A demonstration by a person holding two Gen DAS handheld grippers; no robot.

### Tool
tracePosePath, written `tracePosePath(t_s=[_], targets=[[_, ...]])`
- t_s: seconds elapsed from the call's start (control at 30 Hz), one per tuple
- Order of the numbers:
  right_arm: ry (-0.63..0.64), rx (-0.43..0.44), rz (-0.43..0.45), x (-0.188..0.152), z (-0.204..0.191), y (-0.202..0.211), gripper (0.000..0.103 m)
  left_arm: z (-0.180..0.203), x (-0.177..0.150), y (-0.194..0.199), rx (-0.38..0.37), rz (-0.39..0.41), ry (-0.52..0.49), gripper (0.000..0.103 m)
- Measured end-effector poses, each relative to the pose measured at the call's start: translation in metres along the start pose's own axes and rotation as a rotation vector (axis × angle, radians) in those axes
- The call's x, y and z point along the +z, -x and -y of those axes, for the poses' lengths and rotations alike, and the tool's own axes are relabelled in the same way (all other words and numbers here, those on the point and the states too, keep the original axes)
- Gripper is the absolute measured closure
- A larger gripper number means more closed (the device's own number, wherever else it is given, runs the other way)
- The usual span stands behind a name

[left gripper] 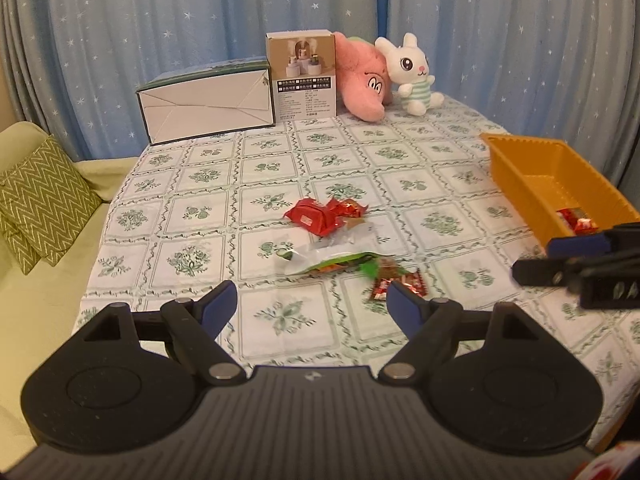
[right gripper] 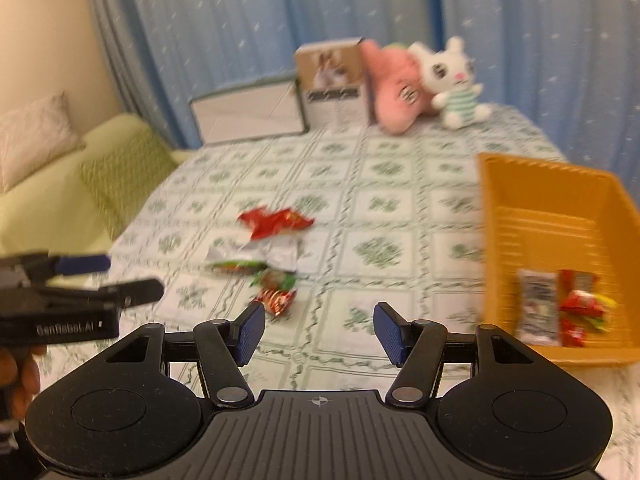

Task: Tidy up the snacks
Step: 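Withdraw both tools from the tray toward the remaining snacks, then grasp the red-and-gold wrapped candy with the right tool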

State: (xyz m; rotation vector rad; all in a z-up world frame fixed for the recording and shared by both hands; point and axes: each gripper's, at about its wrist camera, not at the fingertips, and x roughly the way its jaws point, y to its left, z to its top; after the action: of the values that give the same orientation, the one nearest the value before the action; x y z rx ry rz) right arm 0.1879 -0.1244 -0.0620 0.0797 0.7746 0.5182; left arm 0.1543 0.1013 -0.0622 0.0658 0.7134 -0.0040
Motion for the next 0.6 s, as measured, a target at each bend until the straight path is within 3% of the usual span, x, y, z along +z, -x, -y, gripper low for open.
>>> tracePosePath(t_s=[0.13,0.37,0.6], targets=[[0.039,0.020,-0.044,-0.002,-0.007,-0.034,0.043,-0.007,0.001,-0.023,0.004,-0.011,-0.021,0.022],[0.067,0.086,-0.088,-0.004,-0.014,-0.080,0.043,-0.026,-0.001,-0.052,0.005,-0.044,0.026,0.022],[0.107,0.068,-0.072,-0.003,-0.020,-0.110,0.043,-0.038,0.002,-0.063,0.000,-0.061,0.073,0.022]])
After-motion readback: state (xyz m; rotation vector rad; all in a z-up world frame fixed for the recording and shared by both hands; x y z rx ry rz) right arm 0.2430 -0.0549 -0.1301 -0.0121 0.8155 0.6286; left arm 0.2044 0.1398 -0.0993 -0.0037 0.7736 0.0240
